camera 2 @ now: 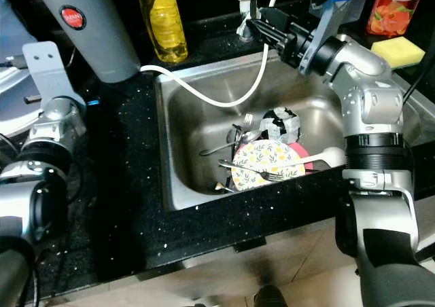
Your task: Kitchen organization
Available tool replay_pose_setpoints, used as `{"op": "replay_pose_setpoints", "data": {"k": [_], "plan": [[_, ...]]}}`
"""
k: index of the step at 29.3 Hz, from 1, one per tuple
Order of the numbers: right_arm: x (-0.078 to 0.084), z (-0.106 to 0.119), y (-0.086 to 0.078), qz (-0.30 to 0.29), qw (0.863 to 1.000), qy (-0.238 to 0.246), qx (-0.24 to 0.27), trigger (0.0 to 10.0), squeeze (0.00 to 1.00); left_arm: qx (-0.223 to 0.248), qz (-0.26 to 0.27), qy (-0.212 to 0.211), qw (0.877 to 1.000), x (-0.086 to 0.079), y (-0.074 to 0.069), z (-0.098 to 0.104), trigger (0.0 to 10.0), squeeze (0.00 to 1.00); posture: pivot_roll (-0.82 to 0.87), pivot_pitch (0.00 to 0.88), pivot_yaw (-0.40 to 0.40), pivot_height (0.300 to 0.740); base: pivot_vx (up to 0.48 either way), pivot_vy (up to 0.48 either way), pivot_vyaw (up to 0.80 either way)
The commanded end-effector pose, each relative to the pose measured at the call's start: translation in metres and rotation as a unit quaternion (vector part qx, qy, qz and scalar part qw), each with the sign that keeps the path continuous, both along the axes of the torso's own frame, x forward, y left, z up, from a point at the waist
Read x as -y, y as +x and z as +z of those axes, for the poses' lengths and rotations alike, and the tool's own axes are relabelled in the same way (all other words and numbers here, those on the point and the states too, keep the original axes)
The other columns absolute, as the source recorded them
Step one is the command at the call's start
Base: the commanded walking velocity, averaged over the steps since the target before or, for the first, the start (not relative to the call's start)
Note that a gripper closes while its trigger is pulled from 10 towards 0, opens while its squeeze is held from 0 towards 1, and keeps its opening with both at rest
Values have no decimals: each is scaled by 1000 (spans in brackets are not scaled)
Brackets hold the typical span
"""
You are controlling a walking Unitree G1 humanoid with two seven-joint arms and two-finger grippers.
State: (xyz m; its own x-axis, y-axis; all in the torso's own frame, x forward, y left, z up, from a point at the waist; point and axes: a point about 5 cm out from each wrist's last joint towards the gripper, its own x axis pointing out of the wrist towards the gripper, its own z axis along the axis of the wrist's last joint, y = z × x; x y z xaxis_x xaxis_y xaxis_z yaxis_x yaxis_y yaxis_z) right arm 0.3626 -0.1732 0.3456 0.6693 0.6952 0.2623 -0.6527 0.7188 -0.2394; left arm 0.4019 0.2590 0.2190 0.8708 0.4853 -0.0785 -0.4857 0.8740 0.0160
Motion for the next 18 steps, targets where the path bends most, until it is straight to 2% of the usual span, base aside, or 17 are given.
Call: {"op": "replay_pose_setpoints", "data": {"k": [1,4,6,7,8,11,15,16,17,18], "plan": [[-6,4,-1,11,1000,-5,10,10000,0,37,11,13,999,3,1,12,10000,0,-149,86,97,740,0,0,0],[-5,4,-1,9,1000,-5,11,10000,0,107,28,32,993,3,-1,32,10000,0,-152,87,100,740,0,0,0],[-5,4,-1,9,1000,-5,11,10000,0,107,28,32,993,3,-1,32,10000,0,-152,87,100,740,0,0,0],[-4,5,-1,8,1000,-4,11,10000,0,174,38,45,983,0,-3,56,10000,0,-154,87,99,740,0,0,0],[-4,5,-1,8,1000,-4,11,10000,0,174,38,45,983,0,-3,56,10000,0,-154,87,99,740,0,0,0],[-4,4,-1,7,1000,-4,11,10000,0,250,33,66,965,-1,-7,89,10000,0,-154,85,101,740,0,0,0],[-3,4,-1,7,1000,-4,11,10000,0,271,25,78,959,2,-9,100,10000,0,-154,83,99,740,0,0,0],[-3,4,-1,7,1000,-4,11,10000,0,289,19,94,953,3,-10,108,10000,0,-154,83,100,740,0,0,0],[-3,4,-1,7,1000,-4,11,10000,0,289,19,94,953,3,-10,108,10000,0,-154,83,100,740,0,0,0],[-3,4,-1,7,1000,-4,12,10000,0,306,14,112,945,6,-13,116,10000,0,-153,82,97,740,0,0,0]]}}
